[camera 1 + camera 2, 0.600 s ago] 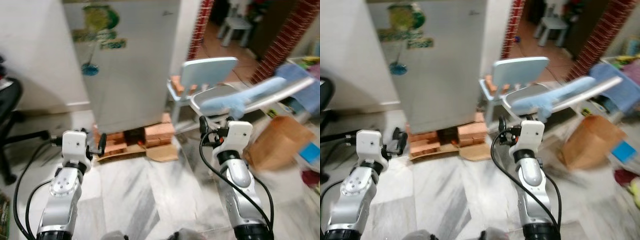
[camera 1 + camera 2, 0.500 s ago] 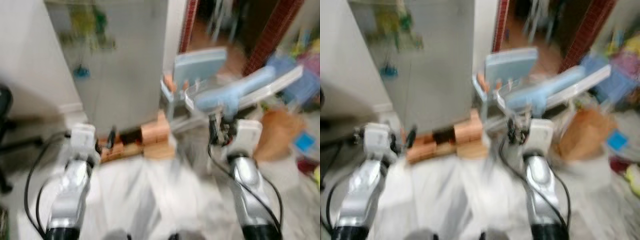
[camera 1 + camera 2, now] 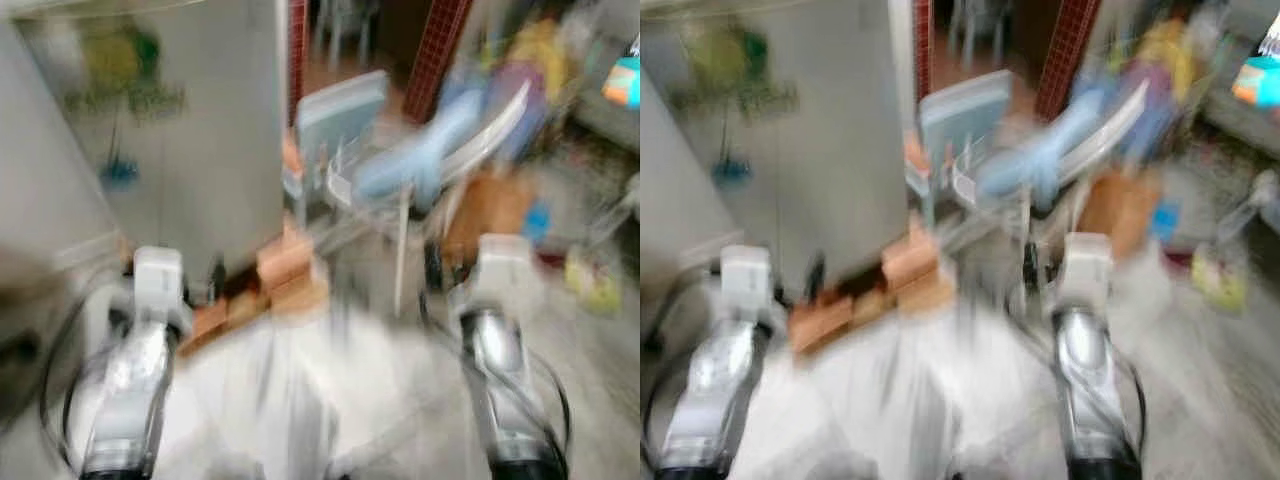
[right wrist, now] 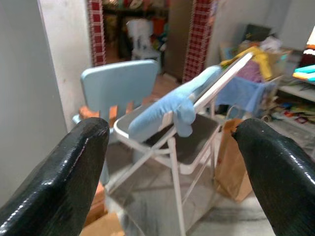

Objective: Restocking fridge

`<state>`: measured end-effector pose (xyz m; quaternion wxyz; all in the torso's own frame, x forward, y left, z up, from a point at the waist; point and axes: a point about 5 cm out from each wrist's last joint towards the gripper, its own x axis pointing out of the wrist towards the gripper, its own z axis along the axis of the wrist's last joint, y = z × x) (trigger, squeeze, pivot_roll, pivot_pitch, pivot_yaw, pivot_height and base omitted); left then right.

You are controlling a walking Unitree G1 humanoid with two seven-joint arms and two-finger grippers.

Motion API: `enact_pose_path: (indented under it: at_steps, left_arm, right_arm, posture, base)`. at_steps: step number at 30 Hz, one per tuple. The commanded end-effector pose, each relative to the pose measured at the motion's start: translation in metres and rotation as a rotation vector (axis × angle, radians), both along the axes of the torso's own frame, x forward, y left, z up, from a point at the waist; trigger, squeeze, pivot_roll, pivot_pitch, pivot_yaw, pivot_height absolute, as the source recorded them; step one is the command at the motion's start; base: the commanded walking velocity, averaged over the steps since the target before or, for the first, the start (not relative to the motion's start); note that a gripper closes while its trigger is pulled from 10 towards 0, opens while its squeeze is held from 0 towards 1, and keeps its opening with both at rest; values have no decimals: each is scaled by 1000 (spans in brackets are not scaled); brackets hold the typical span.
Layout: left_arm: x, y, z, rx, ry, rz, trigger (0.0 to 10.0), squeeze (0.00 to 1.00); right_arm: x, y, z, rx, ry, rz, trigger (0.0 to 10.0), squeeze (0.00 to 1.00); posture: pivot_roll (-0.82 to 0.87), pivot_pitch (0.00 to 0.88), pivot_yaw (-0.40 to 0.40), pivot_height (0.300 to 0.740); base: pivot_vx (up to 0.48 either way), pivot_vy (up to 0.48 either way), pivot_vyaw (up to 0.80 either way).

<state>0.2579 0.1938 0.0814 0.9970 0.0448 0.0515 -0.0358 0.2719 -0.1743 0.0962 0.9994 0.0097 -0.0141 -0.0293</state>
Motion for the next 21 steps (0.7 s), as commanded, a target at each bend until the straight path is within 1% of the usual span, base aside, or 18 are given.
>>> enact_pose_path:
  at_steps: [1, 3, 5, 6, 7, 8, 9, 11, 15, 16, 18, 20, 21]
  left_arm:
    - [2, 1, 7, 12, -35, -13, 10000, 0]
    - [2, 0, 7, 13, -38, -18, 10000, 0]
    - [2, -1, 7, 13, -38, -21, 10000, 0]
    - [3, -2, 6, 8, -30, -22, 10000, 0]
    - [4, -4, 5, 10, -19, -35, 10000, 0]
    - [4, -6, 4, 12, -11, -45, 10000, 0]
    - [5, -8, 3, 16, -1, -60, 10000, 0]
    - [8, -11, 3, 38, 6, -97, 10000, 0]
    - [15, -11, 4, 50, 11, -114, 10000, 0]
    - [19, -10, 4, 52, 15, -107, 10000, 0]
    - [21, -10, 4, 54, 16, -105, 10000, 0]
    - [26, -8, 6, 64, 5, -93, 10000, 0]
    - [26, -8, 6, 64, 5, -93, 10000, 0]
  right_arm:
    - [3, 6, 6, 3, -29, 19, 10000, 0]
    - [4, 7, 6, 4, -31, 22, 10000, 0]
    - [4, 6, 7, 4, -34, 18, 10000, 0]
    - [5, 5, 7, 6, -38, 4, 10000, 0]
    - [5, 3, 7, 9, -44, -14, 10000, 0]
    - [6, 2, 7, 12, -48, -26, 10000, 0]
    - [5, 2, 7, 17, -51, -40, 10000, 0]
    - [4, 2, 6, 28, -56, -64, 10000, 0]
    - [-1, 5, 2, 32, -45, -72, 10000, 0]
    - [-2, 6, 0, 30, -33, -65, 10000, 0]
    - [-2, 6, -1, 29, -28, -61, 10000, 0]
    - [3, 6, 3, 21, -43, -40, 10000, 0]
    - [3, 6, 3, 21, -43, -40, 10000, 0]
  posture:
    - [28, 18, -46, 740]
    - [28, 18, -46, 740]
    - [27, 14, -31, 740]
    - [27, 10, -9, 740]
    - [22, 5, 17, 740]
    - [22, 5, 17, 740]
    - [15, 2, 40, 740]
    - [7, 0, 53, 740]
    - [-2, 2, 54, 740]
    - [-3, 0, 39, 740]
    - [-3, 0, 39, 740]
    - [6, 3, 24, 740]
    - [6, 3, 24, 740]
  base:
    - [0, 428, -631]
    - [0, 428, -631]
    - [0, 416, -450]
    - [0, 428, 0]
    - [0, 251, 0]
    - [0, 251, 0]
    - [0, 0, 0]
    - [0, 0, 0]
    - [0, 0, 0]
    - [0, 458, -800]
    - [0, 458, -800]
    - [0, 480, -756]
    - [0, 480, -712]
